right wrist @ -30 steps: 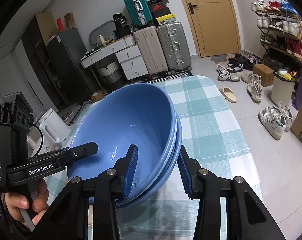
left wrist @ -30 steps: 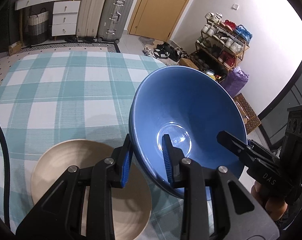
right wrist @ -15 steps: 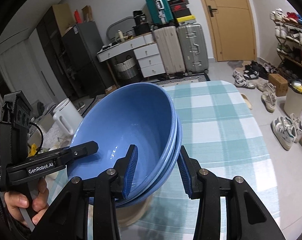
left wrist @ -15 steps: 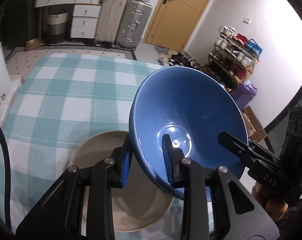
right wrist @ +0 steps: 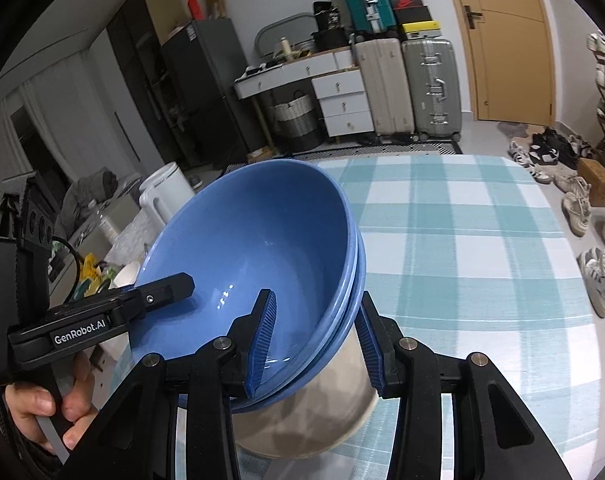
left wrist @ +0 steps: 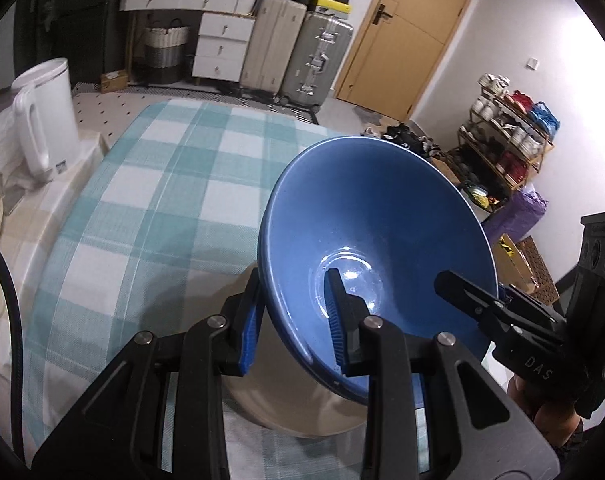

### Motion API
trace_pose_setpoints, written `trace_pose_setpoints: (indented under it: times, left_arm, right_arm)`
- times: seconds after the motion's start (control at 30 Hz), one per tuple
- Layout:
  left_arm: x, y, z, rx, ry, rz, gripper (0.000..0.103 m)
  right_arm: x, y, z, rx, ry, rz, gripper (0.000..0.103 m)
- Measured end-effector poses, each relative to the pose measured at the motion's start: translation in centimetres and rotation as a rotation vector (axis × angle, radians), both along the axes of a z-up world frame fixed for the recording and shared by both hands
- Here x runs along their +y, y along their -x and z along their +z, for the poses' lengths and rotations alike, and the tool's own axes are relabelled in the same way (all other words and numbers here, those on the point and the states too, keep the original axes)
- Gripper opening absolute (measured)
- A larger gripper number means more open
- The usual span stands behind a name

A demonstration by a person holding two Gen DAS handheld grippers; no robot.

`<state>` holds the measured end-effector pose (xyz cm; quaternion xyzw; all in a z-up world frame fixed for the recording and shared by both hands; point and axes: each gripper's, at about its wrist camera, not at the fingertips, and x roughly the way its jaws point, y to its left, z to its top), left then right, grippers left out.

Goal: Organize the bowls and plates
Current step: 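Lift and carry the bowl stack with both tools over the cream plates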

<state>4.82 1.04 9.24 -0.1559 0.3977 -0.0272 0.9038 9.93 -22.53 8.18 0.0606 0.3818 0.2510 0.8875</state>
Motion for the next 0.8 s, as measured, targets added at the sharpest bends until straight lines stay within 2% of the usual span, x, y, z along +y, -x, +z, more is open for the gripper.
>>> trace_pose_setpoints:
  times: [0.3, 0.6, 0.8]
  left_arm:
    - [1.0, -0.5, -3.0, 0.046, -0.010, 0.036, 0.026]
    - [-0.1, -2.4, -4.9, 0.080, -0.033, 0.019, 0.026]
    - [-0.5, -3.5, -6.2, 0.087, -0.051, 0.011, 0.026]
  right_arm:
    - [1.8, -0.5, -2.2, 0.011, 0.016, 0.031, 0.041]
    - [1.2, -1.0, -3.6, 0.051, 0.008, 0.011, 0.041]
    - [1.3, -1.5, -4.2, 0.031, 0.043, 0.001, 0.041]
